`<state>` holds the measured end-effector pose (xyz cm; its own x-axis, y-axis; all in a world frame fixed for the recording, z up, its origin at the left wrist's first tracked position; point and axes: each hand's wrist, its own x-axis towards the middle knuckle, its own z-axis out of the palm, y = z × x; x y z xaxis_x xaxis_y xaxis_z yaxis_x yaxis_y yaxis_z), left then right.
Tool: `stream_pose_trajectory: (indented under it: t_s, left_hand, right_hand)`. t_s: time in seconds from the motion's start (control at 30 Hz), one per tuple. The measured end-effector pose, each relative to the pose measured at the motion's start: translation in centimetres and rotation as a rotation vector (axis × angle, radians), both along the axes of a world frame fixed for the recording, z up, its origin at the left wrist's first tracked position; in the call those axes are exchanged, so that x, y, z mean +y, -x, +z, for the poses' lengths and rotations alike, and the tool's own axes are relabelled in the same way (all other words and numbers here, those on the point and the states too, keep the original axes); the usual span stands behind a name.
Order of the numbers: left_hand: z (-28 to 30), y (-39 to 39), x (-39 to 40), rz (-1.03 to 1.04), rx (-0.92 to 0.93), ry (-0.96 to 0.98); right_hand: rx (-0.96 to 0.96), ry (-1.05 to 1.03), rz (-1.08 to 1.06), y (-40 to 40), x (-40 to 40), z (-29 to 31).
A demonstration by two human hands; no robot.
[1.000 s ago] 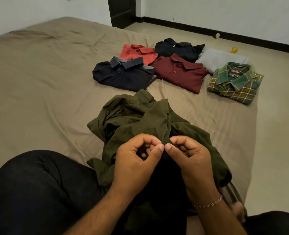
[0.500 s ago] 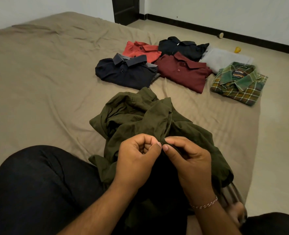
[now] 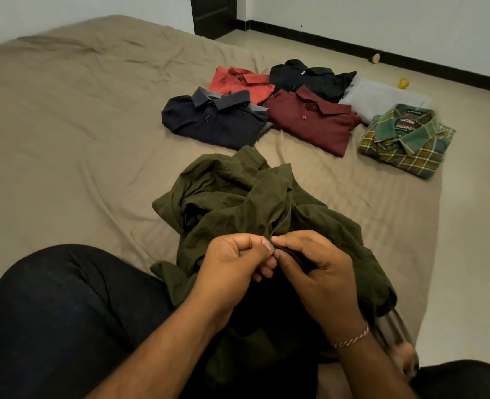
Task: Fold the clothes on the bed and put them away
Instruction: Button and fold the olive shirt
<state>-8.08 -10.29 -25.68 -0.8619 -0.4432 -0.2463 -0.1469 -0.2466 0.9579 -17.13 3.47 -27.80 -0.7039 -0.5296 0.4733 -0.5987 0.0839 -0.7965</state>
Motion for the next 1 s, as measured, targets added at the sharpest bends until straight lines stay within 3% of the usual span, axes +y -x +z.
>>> stream_pose_trajectory:
  t_s: [0.1,0.23,0.37,0.87,1.0]
  left_hand:
    - [0.0,0.1,-0.3,-0.024,0.034,0.09]
    - [-0.3,0.4,-0.1,0.097,0.169,0.33]
    - [-0.7,0.3,-1.0,-0.088,0.246,0.57]
    - [-1.0,0.6,-1.4,-0.13,0.333,0.977]
    - [-1.2,0.6,-1.3,-0.089,0.316,1.005]
  right_hand:
    - [0.011,0.018,-0.006,0.1,0.0,0.0]
    - [-0.012,0.047,-0.002,-0.1,-0.2,-0.1]
    - [-0.06,0.098,-0.042,-0.3,-0.1,0.0]
    - [0.001,0.061,-0.157,-1.1,-0.2,0.8]
    - [0.046,0.052,-0.182,-1.6,-0.3,0.9]
